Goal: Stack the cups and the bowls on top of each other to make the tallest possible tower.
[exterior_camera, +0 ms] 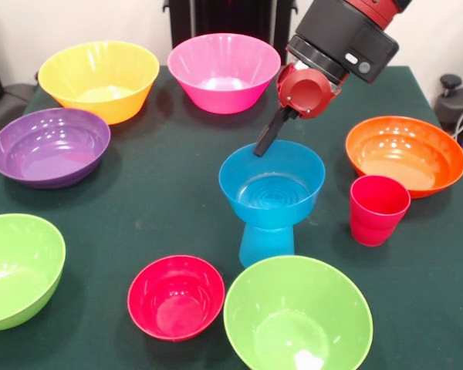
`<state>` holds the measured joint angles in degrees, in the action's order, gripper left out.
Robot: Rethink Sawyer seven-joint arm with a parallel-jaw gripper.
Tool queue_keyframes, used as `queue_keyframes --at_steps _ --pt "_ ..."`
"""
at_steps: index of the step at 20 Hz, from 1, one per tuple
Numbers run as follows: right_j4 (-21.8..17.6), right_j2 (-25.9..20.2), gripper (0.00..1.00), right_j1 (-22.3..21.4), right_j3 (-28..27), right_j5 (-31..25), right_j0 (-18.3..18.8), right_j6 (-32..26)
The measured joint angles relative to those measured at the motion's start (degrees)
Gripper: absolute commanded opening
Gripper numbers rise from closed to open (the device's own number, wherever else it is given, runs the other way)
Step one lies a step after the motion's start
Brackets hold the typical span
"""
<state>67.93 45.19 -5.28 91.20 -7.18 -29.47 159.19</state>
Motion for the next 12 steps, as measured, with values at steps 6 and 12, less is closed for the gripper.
queue_keyframes --at_steps 6,12 --pt "0.0 -0.5 0.0 -0.2 0.6 1.8 0.0 0.0" --pt "0.0 -0.8 0.0 -0.2 0.9 3.2 0.0 0.0"
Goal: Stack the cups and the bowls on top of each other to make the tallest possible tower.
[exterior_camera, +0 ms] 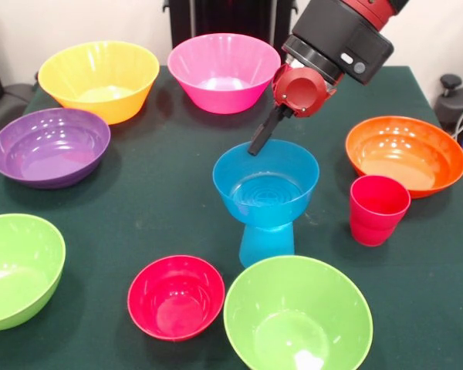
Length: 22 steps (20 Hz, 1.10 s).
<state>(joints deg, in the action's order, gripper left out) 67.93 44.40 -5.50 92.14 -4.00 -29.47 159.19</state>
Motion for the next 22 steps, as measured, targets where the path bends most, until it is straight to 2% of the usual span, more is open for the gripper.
queue_keyframes --at_steps 22 --pt "0.0 -0.3 0.0 1.2 0.0 1.5 0.0 0.0"
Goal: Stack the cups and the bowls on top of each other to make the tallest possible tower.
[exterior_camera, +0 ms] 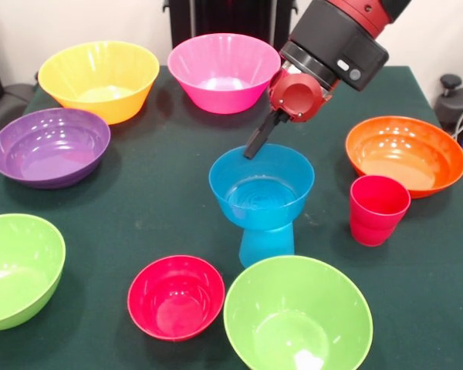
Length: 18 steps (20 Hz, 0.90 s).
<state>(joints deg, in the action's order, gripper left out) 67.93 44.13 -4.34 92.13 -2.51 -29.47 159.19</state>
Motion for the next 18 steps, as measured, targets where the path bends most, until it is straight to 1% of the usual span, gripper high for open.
queue_keyframes --at_steps 18 --pt "0.0 0.0 0.0 1.3 0.0 0.0 0.0 0.0"
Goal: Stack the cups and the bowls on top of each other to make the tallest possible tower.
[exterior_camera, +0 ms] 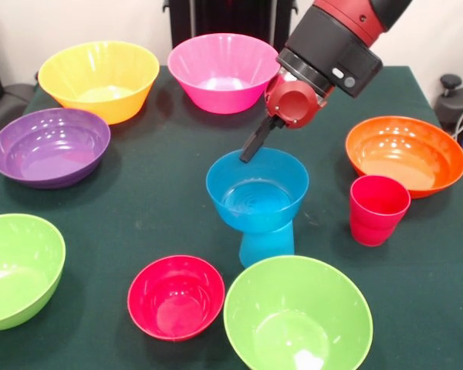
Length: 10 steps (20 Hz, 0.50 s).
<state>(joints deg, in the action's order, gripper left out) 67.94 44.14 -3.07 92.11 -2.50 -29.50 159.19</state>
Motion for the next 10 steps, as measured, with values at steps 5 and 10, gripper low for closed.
queue_keyframes --at_steps 5,10 --pt "0.0 0.0 0.0 1.4 0.0 0.0 -0.2 0.0" --pt "0.0 0.1 0.0 3.1 0.0 0.0 -0.5 0.0"
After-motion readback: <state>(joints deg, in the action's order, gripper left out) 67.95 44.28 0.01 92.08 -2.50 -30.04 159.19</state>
